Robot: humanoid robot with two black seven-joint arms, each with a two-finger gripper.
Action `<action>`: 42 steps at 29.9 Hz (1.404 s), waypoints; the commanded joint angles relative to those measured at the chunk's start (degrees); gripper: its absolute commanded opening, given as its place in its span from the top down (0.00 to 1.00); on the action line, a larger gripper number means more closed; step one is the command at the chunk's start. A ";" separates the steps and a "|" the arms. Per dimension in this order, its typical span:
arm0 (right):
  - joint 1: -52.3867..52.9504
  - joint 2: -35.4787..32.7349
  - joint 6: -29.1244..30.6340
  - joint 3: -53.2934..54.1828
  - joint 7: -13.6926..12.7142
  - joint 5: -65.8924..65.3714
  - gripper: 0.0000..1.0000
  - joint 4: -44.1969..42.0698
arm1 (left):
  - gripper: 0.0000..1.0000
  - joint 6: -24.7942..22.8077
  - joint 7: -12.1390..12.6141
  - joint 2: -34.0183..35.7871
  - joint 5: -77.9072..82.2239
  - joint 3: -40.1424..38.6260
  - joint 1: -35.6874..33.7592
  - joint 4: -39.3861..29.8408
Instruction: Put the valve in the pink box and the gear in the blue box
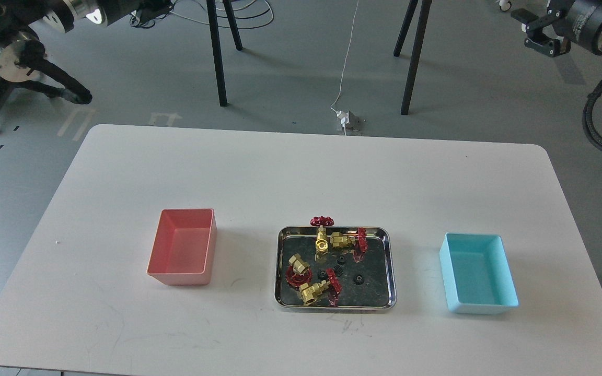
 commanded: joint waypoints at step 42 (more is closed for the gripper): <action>0.62 -1.28 0.63 5.60 1.57 -6.55 0.00 -0.07 | 0.03 41.77 -2.73 -5.12 95.72 -2.91 45.68 -28.10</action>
